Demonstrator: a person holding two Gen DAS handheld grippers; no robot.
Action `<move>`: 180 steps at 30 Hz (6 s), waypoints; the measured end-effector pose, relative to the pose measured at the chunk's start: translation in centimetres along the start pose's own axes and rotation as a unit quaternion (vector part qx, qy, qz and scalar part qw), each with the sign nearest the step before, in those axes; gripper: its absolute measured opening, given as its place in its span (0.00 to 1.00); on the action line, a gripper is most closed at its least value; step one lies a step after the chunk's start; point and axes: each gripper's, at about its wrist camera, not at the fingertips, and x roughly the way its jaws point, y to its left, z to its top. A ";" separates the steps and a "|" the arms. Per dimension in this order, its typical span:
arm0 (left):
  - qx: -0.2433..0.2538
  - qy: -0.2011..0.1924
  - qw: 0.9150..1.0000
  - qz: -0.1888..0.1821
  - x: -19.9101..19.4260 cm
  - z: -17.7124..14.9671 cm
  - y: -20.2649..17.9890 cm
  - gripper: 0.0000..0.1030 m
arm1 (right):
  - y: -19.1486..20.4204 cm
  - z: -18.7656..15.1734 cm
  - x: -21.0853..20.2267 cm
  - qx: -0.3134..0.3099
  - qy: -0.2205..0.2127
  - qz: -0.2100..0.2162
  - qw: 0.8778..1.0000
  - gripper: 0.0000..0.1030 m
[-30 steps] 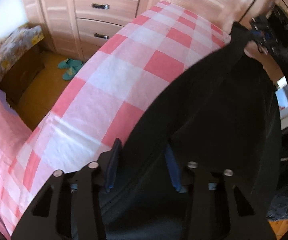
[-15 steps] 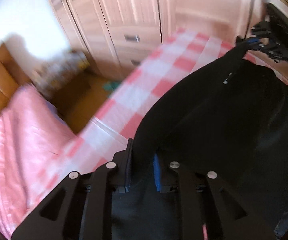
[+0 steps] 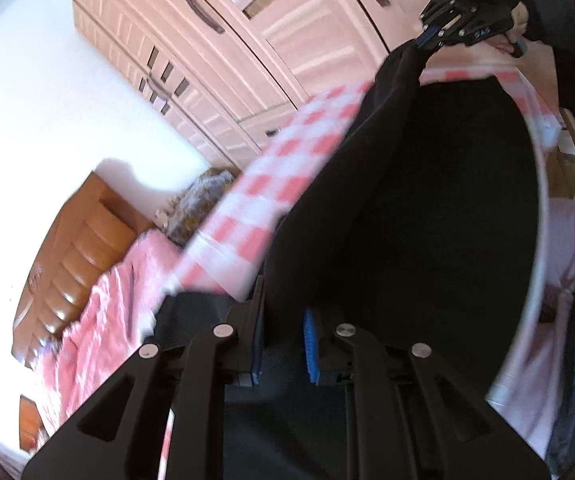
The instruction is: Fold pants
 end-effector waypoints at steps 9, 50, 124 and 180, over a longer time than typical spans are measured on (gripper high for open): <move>-0.077 0.039 0.996 -0.017 2.3 -4.6 -5.0 0.22 | 4.3 -6.5 2.3 0.086 0.064 0.007 0.994 0.10; -0.515 0.129 0.847 -0.026 1.4 -8.1 0.7 0.98 | -2.6 -12.0 -3.4 0.488 0.002 -0.122 0.864 0.22; -0.395 0.316 0.862 -0.010 20.5 -2.7 13.6 0.30 | 6.1 3.1 11.4 0.294 0.064 -0.032 0.953 0.87; -0.253 0.165 0.953 -0.032 -1.5 -18.4 8.2 0.37 | 12.2 6.8 15.2 0.244 0.096 -0.006 0.965 0.87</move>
